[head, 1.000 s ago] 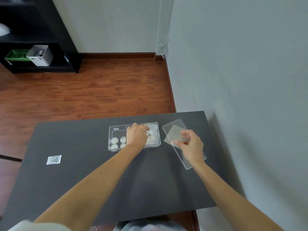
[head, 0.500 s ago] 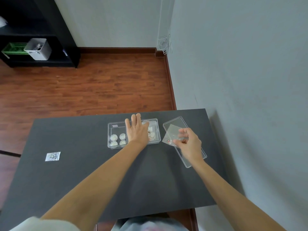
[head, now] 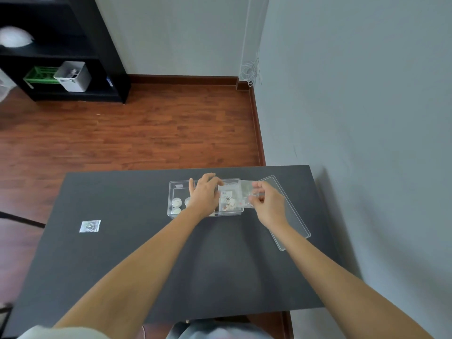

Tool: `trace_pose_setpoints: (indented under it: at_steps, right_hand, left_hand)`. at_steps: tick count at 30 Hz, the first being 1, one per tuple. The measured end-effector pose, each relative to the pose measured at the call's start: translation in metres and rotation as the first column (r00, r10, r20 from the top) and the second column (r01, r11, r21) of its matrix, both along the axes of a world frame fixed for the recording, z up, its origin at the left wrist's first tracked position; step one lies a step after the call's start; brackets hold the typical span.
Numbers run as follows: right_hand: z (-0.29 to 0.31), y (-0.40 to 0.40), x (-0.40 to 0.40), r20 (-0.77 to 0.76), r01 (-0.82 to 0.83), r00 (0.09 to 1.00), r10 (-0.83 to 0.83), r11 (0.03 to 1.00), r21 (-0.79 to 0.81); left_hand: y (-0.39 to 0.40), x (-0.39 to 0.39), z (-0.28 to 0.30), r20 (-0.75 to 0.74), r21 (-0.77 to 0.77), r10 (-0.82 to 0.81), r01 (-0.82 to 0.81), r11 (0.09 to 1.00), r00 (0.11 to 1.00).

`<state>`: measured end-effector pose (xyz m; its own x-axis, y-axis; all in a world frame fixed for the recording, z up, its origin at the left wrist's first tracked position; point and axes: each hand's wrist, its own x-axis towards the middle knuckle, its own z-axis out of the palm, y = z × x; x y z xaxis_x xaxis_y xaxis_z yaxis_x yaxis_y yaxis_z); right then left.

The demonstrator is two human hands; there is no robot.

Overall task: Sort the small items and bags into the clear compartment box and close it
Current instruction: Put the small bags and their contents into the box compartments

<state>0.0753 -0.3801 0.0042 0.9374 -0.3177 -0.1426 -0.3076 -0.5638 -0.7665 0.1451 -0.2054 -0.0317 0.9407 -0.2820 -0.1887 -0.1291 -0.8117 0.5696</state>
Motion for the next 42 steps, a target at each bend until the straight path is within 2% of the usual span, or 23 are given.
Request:
trace_pose_setpoints:
  at_steps: [2, 4, 9, 11, 14, 17, 21, 27, 32, 35, 39, 42]
  right_hand:
    - [-0.002, 0.011, 0.011, -0.015, -0.057, 0.998, 0.056, 0.998, -0.01]
    - [-0.005, 0.022, 0.019, -0.053, -0.108, 0.993, 0.107, 0.994, -0.018]
    - [-0.018, 0.034, 0.026, -0.157, -0.231, 0.962, 0.224, 0.973, -0.027]
    - [-0.022, 0.035, 0.025, -0.116, -0.272, 0.959, 0.257, 0.952, -0.141]
    - [-0.026, 0.031, 0.021, -0.009, -0.204, 0.977, 0.214, 0.919, -0.338]
    - [-0.032, 0.027, 0.022, -0.13, -0.255, 0.967, 0.22, 0.867, -0.428]
    - [-0.034, 0.032, 0.025, -0.31, -0.339, 0.92, 0.237, 0.879, -0.334]
    - [-0.037, 0.03, 0.033, -0.339, -0.317, 0.916, 0.213, 0.902, -0.292]
    - [-0.041, 0.03, 0.031, -0.314, -0.297, 0.927, 0.205, 0.912, -0.284]
    - [-0.043, 0.032, 0.02, -0.224, -0.318, 0.943, 0.247, 0.869, -0.38]
    - [-0.045, 0.038, 0.003, -0.098, -0.301, 0.95, 0.297, 0.785, -0.541]
    - [-0.047, 0.044, -0.005, -0.07, -0.317, 0.939, 0.335, 0.771, -0.552]
  left_hand:
    - [0.005, -0.001, 0.003, 0.004, -0.076, 0.021, -0.02, 0.997, 1.0]
    - [0.009, -0.002, 0.004, -0.003, -0.082, -0.01, 0.009, 0.997, 1.0]
    - [0.014, -0.004, -0.001, 0.002, 0.085, -0.095, 0.094, 0.992, 0.996]
    - [0.012, -0.004, -0.001, 0.002, 0.145, -0.1, 0.099, 0.985, 0.995]
    - [0.006, -0.003, 0.0, -0.004, 0.196, -0.084, 0.083, 0.977, 0.996]
    - [0.001, -0.003, -0.003, -0.017, 0.242, -0.063, 0.065, 0.968, 0.998]
    - [-0.005, -0.006, -0.005, 0.001, 0.3, -0.067, 0.063, 0.952, 0.998]
    - [-0.005, -0.007, -0.008, 0.03, 0.295, -0.087, 0.074, 0.953, 0.996]
    - [0.004, -0.008, -0.008, -0.007, 0.154, -0.089, 0.089, 0.984, 0.996]
    - [0.019, -0.014, -0.001, 0.045, -0.007, -0.032, 0.033, 0.999, 0.998]
    - [0.057, -0.031, 0.007, 0.138, -0.192, 0.183, -0.155, 0.969, 0.974]
    - [0.099, -0.045, 0.008, 0.206, -0.26, 0.368, -0.312, 0.914, 0.907]
